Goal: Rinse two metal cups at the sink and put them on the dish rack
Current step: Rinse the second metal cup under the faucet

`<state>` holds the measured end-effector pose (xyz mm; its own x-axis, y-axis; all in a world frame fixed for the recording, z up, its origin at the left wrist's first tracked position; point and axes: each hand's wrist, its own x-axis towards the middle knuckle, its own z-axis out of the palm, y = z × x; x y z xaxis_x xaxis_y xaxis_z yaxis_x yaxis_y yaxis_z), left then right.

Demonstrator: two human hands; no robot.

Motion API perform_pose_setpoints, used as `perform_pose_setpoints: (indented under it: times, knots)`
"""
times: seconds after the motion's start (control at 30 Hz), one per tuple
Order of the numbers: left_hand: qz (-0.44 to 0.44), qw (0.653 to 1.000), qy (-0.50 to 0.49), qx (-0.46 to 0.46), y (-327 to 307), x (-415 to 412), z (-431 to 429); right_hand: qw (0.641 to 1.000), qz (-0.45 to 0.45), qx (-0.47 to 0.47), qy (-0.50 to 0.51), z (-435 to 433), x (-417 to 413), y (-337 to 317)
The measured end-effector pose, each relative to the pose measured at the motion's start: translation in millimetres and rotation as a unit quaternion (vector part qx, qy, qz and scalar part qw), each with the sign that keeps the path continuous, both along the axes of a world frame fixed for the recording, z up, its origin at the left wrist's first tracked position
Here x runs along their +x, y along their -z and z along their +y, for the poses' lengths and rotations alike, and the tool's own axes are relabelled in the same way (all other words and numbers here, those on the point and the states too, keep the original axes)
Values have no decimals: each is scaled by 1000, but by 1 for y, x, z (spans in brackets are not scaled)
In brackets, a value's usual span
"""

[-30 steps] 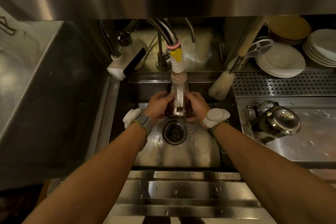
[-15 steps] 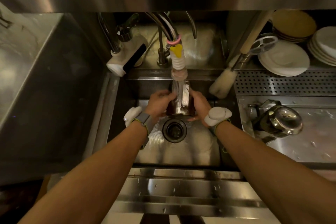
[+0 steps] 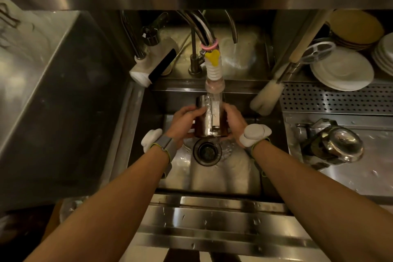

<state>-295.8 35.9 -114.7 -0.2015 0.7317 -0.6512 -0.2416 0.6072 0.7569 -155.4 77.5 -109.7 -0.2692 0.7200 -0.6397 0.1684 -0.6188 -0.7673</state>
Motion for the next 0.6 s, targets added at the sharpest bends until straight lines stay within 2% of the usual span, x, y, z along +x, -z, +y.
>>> perform_pose_setpoints:
  times: [0.2,0.4,0.47,0.6]
  knots:
    - [-8,1000,-15,4,-1,-8,6,998,30,-42,33,5,-7,-1]
    - [-13,1000,-5,21,3,-8,8,998,20,-14,58,12,-7,-3]
    - [8,1000,6,28,2,-9,11,997,11,-4,75,11,-6,-4]
    - [41,999,6,22,7,-6,12,985,82,-41,145,8,-2,-1]
